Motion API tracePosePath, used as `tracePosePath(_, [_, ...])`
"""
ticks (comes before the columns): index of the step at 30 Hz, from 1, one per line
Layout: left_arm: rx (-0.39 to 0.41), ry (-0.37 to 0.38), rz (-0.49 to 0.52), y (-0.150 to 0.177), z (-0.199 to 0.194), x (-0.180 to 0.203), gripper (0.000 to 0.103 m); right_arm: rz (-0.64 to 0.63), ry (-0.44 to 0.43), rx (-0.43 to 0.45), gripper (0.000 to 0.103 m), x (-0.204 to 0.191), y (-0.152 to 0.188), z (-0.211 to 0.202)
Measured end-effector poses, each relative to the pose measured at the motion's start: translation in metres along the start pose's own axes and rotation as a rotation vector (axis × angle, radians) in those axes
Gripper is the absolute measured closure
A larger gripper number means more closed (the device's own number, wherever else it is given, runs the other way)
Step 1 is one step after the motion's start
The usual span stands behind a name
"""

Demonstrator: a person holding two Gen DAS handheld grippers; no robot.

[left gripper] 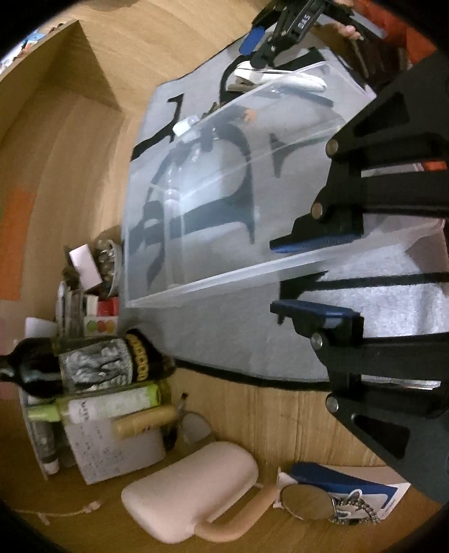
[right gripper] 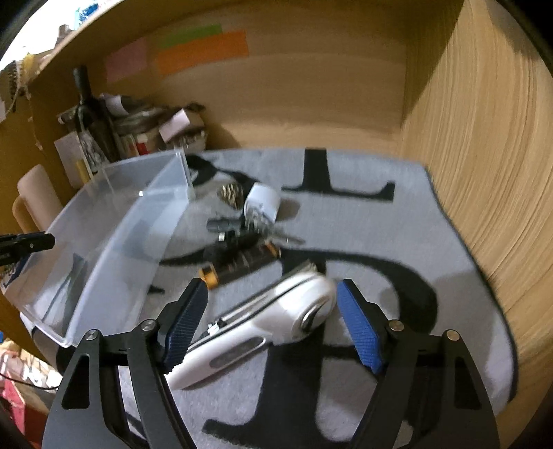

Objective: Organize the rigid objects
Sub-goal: 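Lower the right gripper onto the white handheld device and close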

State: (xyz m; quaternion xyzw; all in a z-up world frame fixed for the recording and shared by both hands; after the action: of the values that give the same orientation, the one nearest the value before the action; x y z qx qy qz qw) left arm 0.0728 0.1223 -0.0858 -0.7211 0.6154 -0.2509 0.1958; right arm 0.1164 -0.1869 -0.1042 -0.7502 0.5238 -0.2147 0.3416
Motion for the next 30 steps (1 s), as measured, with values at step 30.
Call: tracePosePath(30, [-0.022,0.018,0.069,-0.001,0.006,0.012,0.091,0.014,-0.021,-0.14,0.064,0.017,0.004,0.043])
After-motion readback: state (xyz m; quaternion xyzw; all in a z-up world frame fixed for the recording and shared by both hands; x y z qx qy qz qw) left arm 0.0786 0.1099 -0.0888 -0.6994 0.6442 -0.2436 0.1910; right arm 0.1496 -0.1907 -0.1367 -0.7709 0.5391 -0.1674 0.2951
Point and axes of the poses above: each gripper's, at about its wrist camera, not at the fingertips, and z roughly the way its jaws point, x to its right, y to its underside, the point moved 1 cm from there along z, roughly the way its jaws point, and after that the axes turned 3 degrees about -z, right-handed, at the moved point
